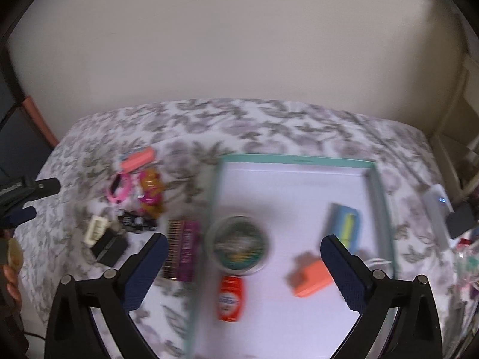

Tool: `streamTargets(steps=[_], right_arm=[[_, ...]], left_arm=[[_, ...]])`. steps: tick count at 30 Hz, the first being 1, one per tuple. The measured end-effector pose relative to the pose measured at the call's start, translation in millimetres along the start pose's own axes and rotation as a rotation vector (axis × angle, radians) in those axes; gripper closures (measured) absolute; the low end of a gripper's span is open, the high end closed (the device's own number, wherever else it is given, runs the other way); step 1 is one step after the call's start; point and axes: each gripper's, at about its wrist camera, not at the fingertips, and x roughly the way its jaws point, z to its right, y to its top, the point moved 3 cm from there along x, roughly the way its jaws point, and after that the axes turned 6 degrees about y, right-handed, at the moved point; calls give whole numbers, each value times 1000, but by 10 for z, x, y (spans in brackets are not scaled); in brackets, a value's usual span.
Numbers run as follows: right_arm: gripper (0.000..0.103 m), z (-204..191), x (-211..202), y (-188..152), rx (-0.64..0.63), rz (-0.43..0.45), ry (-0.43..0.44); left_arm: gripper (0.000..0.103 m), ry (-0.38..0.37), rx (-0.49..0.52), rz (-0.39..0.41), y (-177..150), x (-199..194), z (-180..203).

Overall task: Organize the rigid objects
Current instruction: 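Move both grippers back toward the remaining items beside the tray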

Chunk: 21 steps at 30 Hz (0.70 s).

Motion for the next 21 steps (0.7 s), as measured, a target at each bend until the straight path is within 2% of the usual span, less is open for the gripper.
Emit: streamTargets(steps=[5,10,16,21], right_arm=[[0,-370,142,-27,-44,-3,80],[0,-597,336,-103,-74,-32,118],[4,-660,566,-203,-63,-87,151],[9,-647,718,-278,-51,-118,153]], left_arm=[[8,65,-61,-2,110,91,-367],[8,64,-109,-20,145,179,-575],[8,31,-84,-61,102,310,-492],[8,11,-4,-110,-20,438,-255]])
